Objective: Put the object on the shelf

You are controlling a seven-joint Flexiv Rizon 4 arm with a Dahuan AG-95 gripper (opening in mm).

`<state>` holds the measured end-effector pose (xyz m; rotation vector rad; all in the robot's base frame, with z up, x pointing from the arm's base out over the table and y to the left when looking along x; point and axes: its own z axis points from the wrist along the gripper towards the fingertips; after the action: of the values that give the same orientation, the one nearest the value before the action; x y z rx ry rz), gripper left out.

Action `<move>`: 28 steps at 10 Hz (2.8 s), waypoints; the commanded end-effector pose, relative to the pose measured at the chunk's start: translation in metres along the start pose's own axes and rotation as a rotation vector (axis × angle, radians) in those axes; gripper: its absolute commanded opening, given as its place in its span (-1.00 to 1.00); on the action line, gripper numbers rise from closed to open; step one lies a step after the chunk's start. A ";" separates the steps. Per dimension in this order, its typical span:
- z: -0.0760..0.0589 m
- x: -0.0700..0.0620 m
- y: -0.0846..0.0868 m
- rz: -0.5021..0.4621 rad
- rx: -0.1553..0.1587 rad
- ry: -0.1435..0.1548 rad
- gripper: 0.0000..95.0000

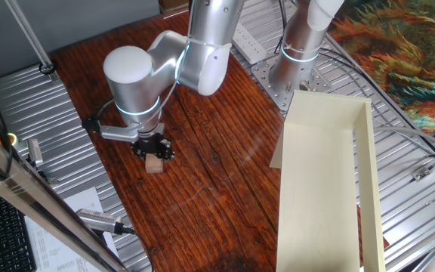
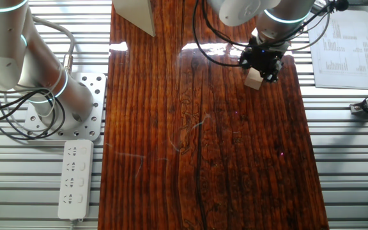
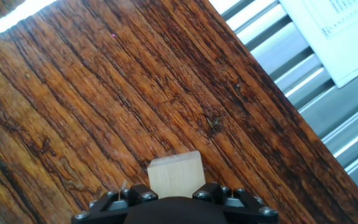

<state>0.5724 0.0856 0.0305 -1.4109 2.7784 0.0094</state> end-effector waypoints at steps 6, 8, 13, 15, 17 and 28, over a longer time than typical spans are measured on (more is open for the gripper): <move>-0.006 0.000 -0.001 0.036 0.008 0.012 -1.00; -0.017 -0.001 0.000 0.059 0.012 0.011 -1.00; -0.060 0.001 0.007 0.186 0.004 -0.006 -1.00; -0.060 0.001 0.007 0.212 -0.002 -0.009 -1.00; -0.068 -0.004 0.009 0.214 0.001 -0.004 -1.00; -0.085 -0.013 0.022 0.260 0.046 -0.011 -1.00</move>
<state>0.5627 0.1113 0.1142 -1.0408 2.9000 -0.0260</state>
